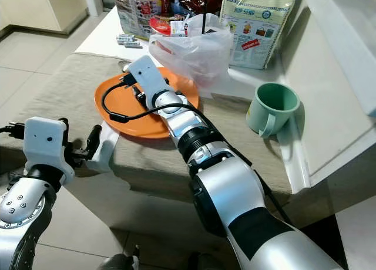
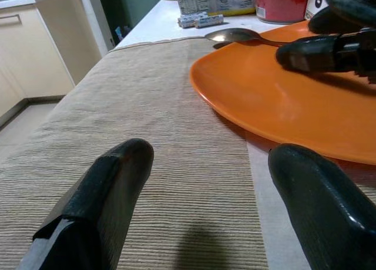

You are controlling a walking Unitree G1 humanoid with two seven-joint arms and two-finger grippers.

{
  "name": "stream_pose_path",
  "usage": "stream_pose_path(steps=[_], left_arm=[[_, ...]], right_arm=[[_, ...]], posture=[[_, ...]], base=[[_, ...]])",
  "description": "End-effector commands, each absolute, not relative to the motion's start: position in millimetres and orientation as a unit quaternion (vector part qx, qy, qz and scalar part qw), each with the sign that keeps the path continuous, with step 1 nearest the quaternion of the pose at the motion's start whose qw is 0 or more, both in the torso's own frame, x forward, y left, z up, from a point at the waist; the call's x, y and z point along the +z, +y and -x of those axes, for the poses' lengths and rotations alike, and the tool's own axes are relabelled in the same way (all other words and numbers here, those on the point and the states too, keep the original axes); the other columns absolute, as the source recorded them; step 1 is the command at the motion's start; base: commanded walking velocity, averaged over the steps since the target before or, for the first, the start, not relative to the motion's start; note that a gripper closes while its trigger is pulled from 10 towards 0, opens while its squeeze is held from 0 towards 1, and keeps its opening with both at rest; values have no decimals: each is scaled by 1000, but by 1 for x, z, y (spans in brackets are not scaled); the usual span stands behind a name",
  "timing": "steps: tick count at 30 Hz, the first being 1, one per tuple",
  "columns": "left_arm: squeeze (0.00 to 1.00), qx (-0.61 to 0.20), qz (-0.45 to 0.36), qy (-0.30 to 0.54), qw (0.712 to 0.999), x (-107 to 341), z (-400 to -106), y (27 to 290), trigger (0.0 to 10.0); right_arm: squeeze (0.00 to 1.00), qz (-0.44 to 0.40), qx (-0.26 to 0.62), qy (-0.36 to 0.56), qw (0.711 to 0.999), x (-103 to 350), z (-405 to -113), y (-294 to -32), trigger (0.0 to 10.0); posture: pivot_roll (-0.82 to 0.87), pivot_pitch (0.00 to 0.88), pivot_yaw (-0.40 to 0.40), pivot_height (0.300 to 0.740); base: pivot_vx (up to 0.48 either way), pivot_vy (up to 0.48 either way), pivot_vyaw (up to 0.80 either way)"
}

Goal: Setting the table

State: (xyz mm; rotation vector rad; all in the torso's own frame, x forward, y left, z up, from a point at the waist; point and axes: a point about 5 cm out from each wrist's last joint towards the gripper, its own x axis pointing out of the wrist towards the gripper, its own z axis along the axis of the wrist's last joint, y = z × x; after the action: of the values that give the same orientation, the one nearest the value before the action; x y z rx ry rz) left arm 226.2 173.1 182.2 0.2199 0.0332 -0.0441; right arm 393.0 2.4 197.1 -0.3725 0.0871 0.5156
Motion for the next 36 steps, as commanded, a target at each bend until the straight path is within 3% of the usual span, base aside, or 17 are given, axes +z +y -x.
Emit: stream_pose_path(steps=[1,2,3,27,36], left_arm=[[0,-30,-114,13,993,185,-225,172,10000],[0,-32,-114,13,993,185,-226,171,10000],[0,-32,-112,13,993,185,-226,171,10000],[0,-38,-72,30,996,184,-227,171,10000],[0,-41,-67,37,996,183,-228,170,10000]], right_arm=[[0,194,244,53,949,188,-393,-4,9686],[0,191,236,55,951,186,-394,-7,6000],[0,185,234,58,953,186,-394,-8,0],[0,124,258,111,952,168,-387,-6,0],[0,105,258,90,956,174,-388,-3,0]], posture=[[187,124,-30,740],[185,126,-29,740],[185,127,-29,740],[174,147,-18,740],[166,154,-12,740]], base=[[0,0,0],[0,0,0],[0,0,0],[0,0,0],[0,0,0]])
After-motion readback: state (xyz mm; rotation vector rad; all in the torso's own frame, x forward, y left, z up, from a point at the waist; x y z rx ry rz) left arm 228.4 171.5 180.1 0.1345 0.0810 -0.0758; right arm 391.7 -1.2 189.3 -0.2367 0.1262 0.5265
